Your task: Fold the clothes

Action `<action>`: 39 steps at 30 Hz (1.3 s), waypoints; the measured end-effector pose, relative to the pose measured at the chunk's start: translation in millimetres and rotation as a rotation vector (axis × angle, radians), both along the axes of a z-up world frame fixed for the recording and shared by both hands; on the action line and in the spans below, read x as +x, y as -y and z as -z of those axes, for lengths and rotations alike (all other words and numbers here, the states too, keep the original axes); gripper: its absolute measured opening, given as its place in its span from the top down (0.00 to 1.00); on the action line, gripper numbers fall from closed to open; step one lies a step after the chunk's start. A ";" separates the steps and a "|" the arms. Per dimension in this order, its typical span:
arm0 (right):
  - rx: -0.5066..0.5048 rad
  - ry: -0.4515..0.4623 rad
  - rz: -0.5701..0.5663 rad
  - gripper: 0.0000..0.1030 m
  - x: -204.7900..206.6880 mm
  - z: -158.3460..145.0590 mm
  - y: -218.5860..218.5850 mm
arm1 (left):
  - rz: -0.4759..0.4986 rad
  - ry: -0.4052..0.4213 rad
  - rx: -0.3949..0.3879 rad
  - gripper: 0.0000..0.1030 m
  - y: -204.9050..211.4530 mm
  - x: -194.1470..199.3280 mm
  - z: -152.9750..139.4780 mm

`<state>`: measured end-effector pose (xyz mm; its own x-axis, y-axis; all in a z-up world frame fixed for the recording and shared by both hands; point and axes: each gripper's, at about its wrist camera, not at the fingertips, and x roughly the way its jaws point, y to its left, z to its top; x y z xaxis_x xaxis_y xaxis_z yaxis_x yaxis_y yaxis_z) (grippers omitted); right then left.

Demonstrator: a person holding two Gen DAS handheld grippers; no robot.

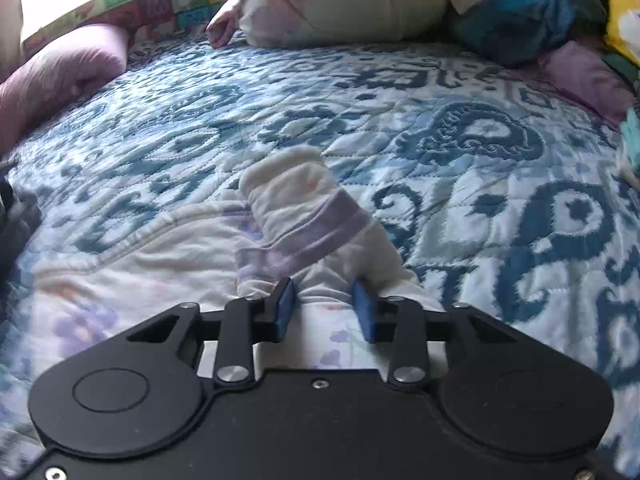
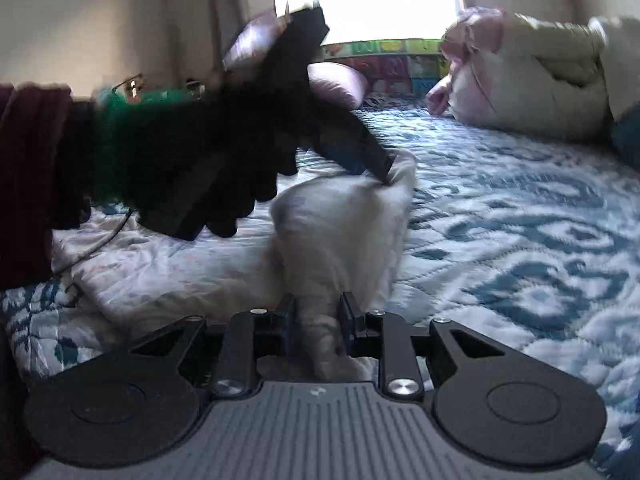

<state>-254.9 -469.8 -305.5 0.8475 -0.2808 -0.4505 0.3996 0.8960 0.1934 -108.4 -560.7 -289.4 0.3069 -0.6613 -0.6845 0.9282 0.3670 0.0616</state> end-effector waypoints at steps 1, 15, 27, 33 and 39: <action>0.002 -0.002 0.000 0.74 -0.6 0.2 -0.3 | -0.015 0.003 0.011 0.64 1.1 -1.0 -2.9; -0.033 0.004 -0.007 0.74 -1.4 -2.3 -2.9 | 0.049 0.140 0.098 0.73 45.4 -19.8 -9.1; -0.033 -0.007 -0.016 0.70 -7.8 -7.0 1.3 | -0.059 0.061 -0.020 0.65 4.8 -11.5 -44.1; -0.044 0.015 0.036 0.68 -31.0 -19.7 -3.6 | -0.060 0.021 -0.146 0.66 -90.5 -37.1 -71.1; -0.083 0.053 0.062 0.69 -38.3 -27.8 -17.5 | 0.065 0.010 -0.184 0.66 -128.8 -76.1 -52.8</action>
